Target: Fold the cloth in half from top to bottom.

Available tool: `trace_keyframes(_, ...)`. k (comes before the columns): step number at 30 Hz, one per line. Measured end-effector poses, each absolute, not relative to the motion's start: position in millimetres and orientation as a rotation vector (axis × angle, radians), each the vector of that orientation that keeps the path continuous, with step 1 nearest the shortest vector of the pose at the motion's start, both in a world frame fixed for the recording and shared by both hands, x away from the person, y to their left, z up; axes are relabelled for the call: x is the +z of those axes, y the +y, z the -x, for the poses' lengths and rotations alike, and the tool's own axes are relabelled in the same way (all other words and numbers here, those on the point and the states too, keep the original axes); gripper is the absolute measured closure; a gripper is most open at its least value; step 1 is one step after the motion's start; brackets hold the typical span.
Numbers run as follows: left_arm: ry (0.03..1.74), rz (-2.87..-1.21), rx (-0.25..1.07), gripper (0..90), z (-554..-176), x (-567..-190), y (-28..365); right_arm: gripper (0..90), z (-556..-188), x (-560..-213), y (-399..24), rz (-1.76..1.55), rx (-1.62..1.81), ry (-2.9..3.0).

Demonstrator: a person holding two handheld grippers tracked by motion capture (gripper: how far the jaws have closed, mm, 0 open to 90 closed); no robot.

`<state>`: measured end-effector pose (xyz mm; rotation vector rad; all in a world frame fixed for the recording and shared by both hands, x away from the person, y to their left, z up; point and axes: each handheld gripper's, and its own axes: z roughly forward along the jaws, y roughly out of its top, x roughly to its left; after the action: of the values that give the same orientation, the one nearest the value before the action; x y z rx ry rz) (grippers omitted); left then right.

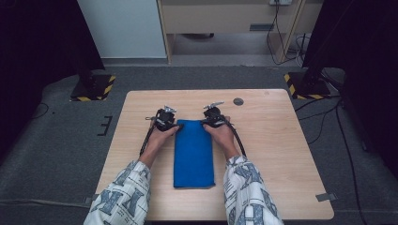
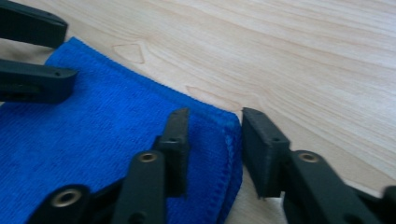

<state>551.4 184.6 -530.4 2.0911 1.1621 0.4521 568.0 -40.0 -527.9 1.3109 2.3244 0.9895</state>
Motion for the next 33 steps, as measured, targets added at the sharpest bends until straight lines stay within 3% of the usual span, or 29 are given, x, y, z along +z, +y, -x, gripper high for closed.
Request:
trace_keyframes(8, 1.152, -2.106, 0.414, 61.9, -547.7, -527.8, 179.4, 82.4, -564.3, -527.7, -40.0, -1.307, 1.010, 2.353)
trace_keyframes(16, 1.181, -2.091, 0.342, 83.3, -545.4, -525.9, 176.3, 86.5, -559.6, -525.3, -41.0, -1.301, 1.016, 2.380)
trace_keyframes(33, 1.122, -2.054, 0.342, 86.4, -536.2, -506.1, 166.5, 86.8, -548.3, -506.0, -56.4, -1.267, 1.075, 2.351)
